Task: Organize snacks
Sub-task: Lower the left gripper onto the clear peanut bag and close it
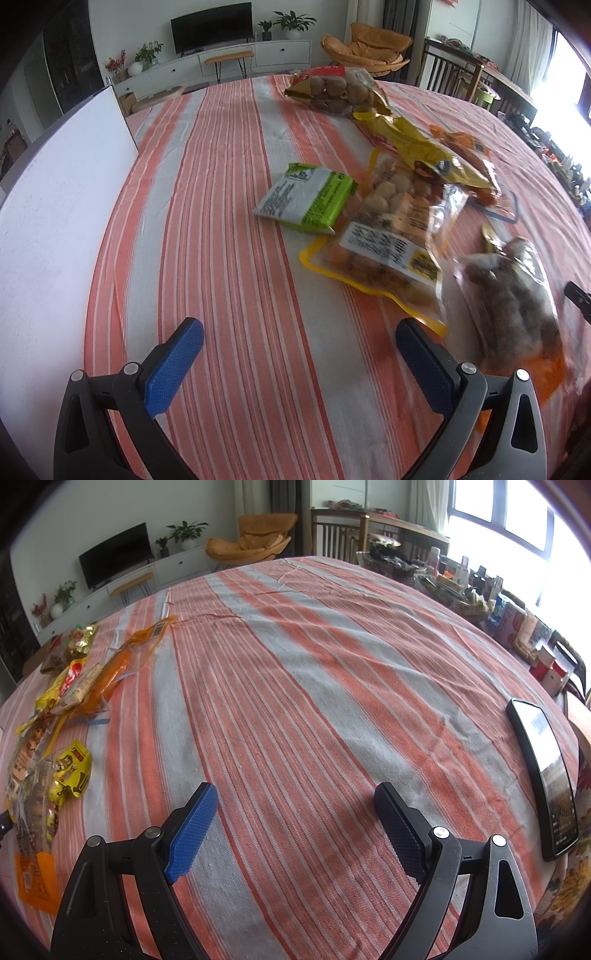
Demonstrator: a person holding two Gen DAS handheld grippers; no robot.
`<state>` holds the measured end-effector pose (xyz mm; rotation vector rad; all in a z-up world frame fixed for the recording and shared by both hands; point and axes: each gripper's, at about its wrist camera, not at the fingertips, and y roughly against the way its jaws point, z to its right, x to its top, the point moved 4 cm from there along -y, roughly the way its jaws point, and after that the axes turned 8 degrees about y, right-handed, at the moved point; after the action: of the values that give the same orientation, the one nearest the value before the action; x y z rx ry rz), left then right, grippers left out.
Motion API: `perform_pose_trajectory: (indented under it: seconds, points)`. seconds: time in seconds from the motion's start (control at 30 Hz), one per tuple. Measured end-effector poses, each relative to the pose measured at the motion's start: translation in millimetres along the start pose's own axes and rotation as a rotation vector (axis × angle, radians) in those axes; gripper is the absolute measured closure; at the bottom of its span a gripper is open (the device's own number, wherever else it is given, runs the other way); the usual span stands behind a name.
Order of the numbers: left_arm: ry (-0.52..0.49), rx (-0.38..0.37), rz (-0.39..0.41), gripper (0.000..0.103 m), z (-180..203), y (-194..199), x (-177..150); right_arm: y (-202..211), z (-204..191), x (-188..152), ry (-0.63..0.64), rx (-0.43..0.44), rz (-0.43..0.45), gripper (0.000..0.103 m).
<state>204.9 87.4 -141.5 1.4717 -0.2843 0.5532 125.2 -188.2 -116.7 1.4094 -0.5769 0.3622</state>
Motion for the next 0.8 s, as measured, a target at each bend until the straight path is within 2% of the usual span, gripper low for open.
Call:
perform_pose_trajectory:
  seconds: [0.1,0.2,0.33,0.37,0.43,0.47,0.57,0.63,0.67,0.73,0.8]
  points:
    - [0.003,-0.05,0.038,0.001,-1,29,-3,0,0,0,-0.001,0.001,0.0,0.014]
    - [0.011,-0.117,0.073,0.001,-3,57,7,0,0,0,0.001,-0.001,-0.001,0.014]
    - [-0.04,-0.213,0.029,0.001,8,68,23,0,-1,0,0.002,-0.003,-0.002,0.014]
    - [-0.064,-0.211,0.029,0.001,13,67,25,0,-1,0,0.001,-0.001,-0.001,0.014]
    - [-0.138,-0.148,0.018,0.001,26,61,33,0,-1,0,0.001,-0.001,-0.001,0.014]
    - [-0.145,-0.114,-0.016,0.002,32,52,39,0,0,0,0.001,0.0,-0.001,0.014]
    - [-0.127,-0.217,-0.047,0.003,50,38,54,0,0,0,0.001,-0.001,-0.001,0.014]
    - [-0.214,-0.172,-0.036,0.005,68,23,65,0,0,0,0.001,0.0,-0.001,0.014]
    - [-0.27,-0.149,-0.041,0.009,78,12,68,0,0,0,0.0,0.0,-0.001,0.014]
    - [-0.353,-0.121,-0.072,0.015,94,-10,73,0,0,0,0.0,0.001,0.0,0.014]
    - [-0.414,-0.089,-0.104,0.015,106,-31,72,-1,0,0,0.002,-0.001,-0.002,0.014]
